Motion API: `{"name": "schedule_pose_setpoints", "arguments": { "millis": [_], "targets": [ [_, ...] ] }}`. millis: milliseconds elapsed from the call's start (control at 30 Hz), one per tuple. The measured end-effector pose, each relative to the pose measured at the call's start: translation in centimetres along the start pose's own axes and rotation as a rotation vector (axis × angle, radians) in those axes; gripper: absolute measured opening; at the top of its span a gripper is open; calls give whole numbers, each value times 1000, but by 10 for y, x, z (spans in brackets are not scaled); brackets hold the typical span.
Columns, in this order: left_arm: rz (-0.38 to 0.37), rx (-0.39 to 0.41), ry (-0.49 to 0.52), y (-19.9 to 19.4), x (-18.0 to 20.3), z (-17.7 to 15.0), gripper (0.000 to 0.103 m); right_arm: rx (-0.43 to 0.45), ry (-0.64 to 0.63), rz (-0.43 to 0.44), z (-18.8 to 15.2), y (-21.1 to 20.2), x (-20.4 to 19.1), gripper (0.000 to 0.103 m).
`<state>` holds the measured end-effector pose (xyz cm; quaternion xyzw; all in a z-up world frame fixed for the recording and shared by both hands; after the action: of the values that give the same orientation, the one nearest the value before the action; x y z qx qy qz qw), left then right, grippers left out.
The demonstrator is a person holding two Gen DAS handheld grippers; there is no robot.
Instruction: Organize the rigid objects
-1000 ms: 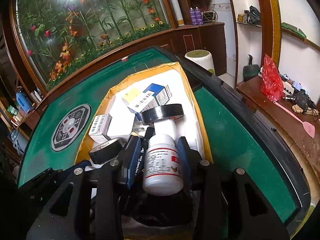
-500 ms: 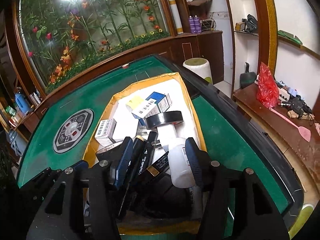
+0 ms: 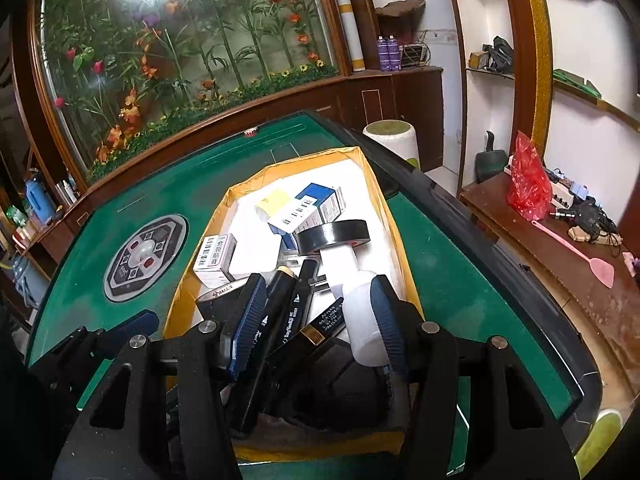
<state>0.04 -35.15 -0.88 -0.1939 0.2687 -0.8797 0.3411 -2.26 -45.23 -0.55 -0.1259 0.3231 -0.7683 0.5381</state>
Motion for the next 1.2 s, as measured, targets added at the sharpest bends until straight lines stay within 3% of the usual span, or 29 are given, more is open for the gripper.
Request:
{"name": "schedule_pose_setpoints", "arguments": {
  "millis": [400, 433, 500, 700, 1033, 1067, 1200],
  "targets": [
    [-7, 26, -54, -12, -15, 0, 79, 16, 0, -28, 1, -15, -2, 55],
    [-6, 29, -60, -14, -16, -1, 79, 18, 1, -30, 1, -17, -2, 56],
    [-7, 31, -80, -16, -20, -1, 79, 21, 0, -37, 1, -21, -2, 69],
    [-9, 50, -141, -22, -35, -2, 79, 43, -13, -62, 1, -32, -2, 71],
    [49, 20, -66, -32, -42, -10, 81, 60, -23, -89, -6, -44, -4, 76],
    [60, 13, -63, -33, -43, -11, 81, 65, -25, -93, -8, -46, -3, 80],
    [131, -19, -31, -36, -48, -14, 81, 70, -20, -96, -15, -49, 1, 80]
  ]
}}
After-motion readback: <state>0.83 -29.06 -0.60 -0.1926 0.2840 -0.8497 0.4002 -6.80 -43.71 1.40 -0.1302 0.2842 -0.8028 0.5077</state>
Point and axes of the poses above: each gripper's, at about its wrist camera, not at the fingertips, and y roughly the way its jaws point, x to its right, z to its top, the point moved 10 cm from there along y, roughly the way its jaws point, and after that the axes turned 6 degrees about -z, right-handed, at the moved point
